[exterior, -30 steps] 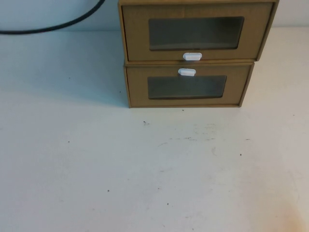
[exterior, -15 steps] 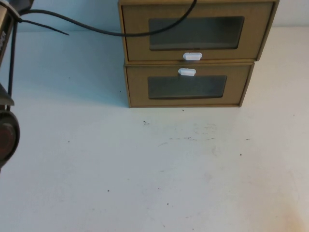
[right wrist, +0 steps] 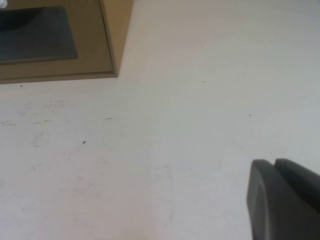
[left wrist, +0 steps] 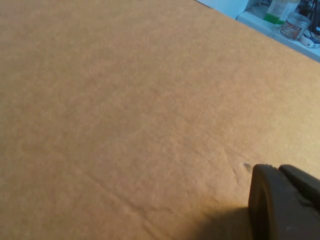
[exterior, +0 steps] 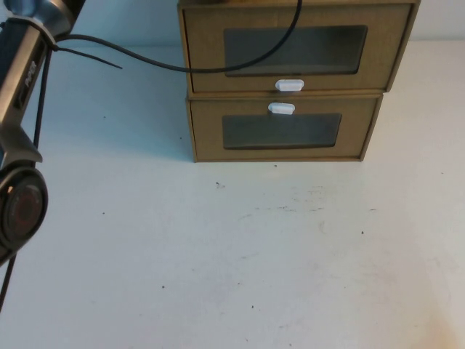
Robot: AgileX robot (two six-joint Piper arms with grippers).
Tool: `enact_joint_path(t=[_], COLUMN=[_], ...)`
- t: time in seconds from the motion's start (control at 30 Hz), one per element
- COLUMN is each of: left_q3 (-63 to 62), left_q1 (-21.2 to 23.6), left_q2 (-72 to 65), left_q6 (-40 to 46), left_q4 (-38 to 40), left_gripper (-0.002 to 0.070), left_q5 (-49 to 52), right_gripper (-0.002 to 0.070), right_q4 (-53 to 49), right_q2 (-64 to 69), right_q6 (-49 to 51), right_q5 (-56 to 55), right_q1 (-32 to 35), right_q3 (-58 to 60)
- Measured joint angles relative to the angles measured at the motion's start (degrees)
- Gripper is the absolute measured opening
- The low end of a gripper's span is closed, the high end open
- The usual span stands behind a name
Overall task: Open the shoe box
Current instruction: 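Pull the top drawer of the cardboard box fully open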
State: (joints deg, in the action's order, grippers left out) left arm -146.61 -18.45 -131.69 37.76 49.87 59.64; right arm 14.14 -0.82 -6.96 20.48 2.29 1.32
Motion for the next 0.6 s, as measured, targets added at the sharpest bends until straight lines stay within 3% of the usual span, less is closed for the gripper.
enact_joint_path(t=[0.43,0.6], left_q3=[-0.26,-0.26], left_q1=[0.0,0.0], left_q2=[-0.38,-0.38], left_q6=[-0.65,-1.85], left_q4=[0.61,0.61], left_gripper=[-0.0004,-0.0004], left_q5=[0.0,0.0], right_gripper=[-0.0014,-0.0013], right_q4=[1.24,18.82], right_q2=[0.0,0.0], right_q6=[0.0,0.0], right_q5=[-1.7,-8.47], right_q1=[0.0,0.0], right_q3=[0.0,0.0])
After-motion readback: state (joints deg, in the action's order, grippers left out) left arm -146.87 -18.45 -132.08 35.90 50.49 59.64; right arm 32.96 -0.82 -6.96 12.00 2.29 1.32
